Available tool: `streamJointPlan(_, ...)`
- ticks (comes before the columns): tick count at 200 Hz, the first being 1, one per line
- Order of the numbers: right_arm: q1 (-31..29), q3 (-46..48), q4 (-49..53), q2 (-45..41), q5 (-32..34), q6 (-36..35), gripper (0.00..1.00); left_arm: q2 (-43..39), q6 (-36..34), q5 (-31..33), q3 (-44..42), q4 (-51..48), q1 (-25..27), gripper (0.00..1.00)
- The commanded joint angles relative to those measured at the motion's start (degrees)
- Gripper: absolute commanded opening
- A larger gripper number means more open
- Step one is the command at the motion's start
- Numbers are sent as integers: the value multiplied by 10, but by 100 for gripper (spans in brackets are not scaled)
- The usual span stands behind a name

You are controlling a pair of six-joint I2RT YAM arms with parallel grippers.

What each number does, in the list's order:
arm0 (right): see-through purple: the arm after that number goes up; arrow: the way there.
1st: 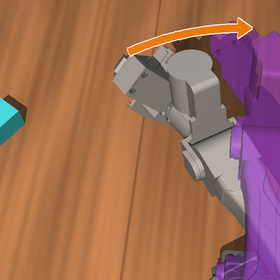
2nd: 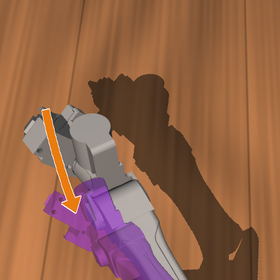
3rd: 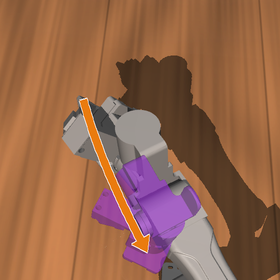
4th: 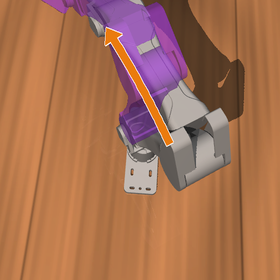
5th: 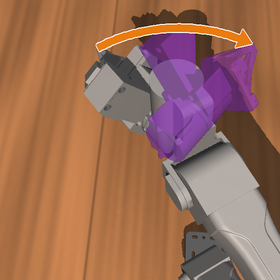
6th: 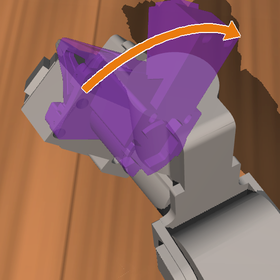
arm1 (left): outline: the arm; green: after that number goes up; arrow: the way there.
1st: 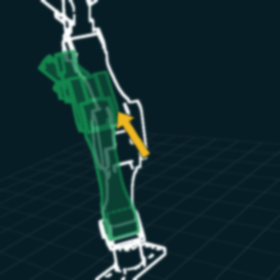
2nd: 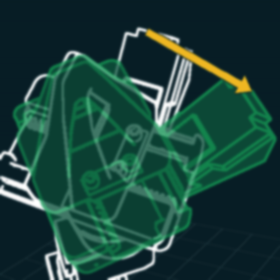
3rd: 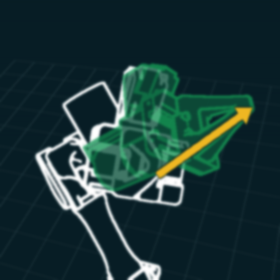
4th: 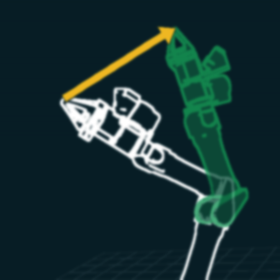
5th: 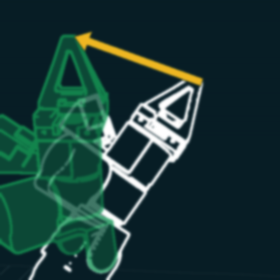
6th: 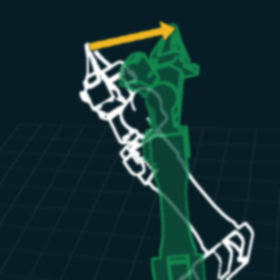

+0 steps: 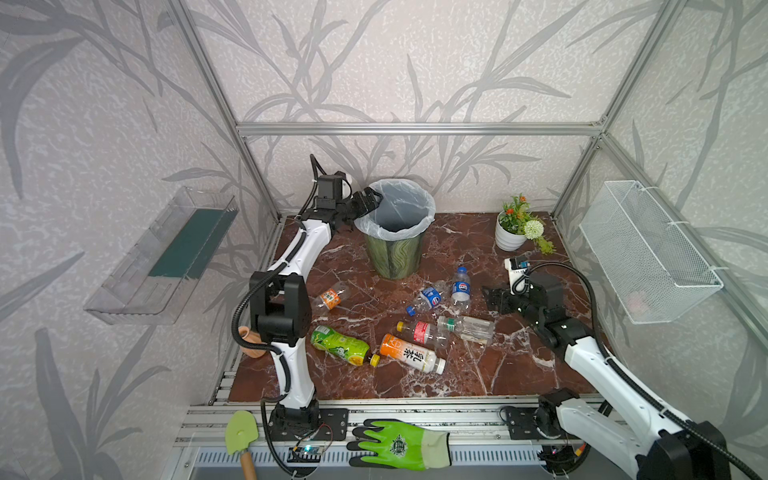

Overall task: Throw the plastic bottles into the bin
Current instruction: 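Draw the left gripper back from the bin toward the booth corner, then reach the right gripper to the orange-label bottle and grasp it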

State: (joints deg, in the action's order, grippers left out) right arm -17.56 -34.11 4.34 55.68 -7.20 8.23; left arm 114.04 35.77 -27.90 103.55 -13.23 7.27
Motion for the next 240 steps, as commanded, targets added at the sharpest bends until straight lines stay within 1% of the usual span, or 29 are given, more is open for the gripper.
streamJointPlan(1, -65, -40, 38, 12, -6, -21, 88, 33, 9, 25, 37, -9, 16, 99)
streamJointPlan(26, -161, -77, 68, 48, 4, -34, 87, 47, 12, 34, 70, -11, 25, 99)
streamJointPlan(43, -229, -104, 89, 82, 29, -49, 87, 39, 9, 41, 77, -9, 26, 99)
streamJointPlan(61, -284, -136, 117, 121, 50, -71, 87, 22, -10, 49, 86, -25, 25, 99)
streamJointPlan(76, -321, -161, 145, 148, 61, -82, 88, -12, -31, 65, 83, -48, 20, 99)
streamJointPlan(99, -367, -176, 165, 166, 81, -89, 89, -83, -55, 93, 46, -53, 3, 99)
streamJointPlan(118, -402, -188, 175, 183, 75, -90, 89, -140, -74, 111, 15, -63, -12, 99)
streamJointPlan(127, -407, -196, 186, 197, 71, -92, 89, -166, -83, 123, -6, -67, -17, 99)
streamJointPlan(129, -424, -198, 188, 201, 71, -93, 88, -174, -84, 126, -11, -67, -18, 99)
streamJointPlan(152, -449, -224, 225, 248, 66, -105, 83, -258, -100, 177, -97, -55, -23, 99)
streamJointPlan(161, -455, -238, 237, 268, 64, -108, 81, -292, -100, 200, -146, -40, -23, 99)
streamJointPlan(177, -463, -266, 258, 303, 59, -116, 80, -351, -101, 252, -229, -13, -23, 99)
streamJointPlan(195, -470, -293, 268, 336, 53, -119, 78, -410, -111, 298, -299, -5, -23, 99)
streamJointPlan(212, -473, -315, 281, 366, 54, -115, 76, -455, -121, 336, -343, -8, -23, 99)
streamJointPlan(240, -476, -361, 332, 417, 81, -119, 76, -503, -134, 379, -379, -26, -25, 99)
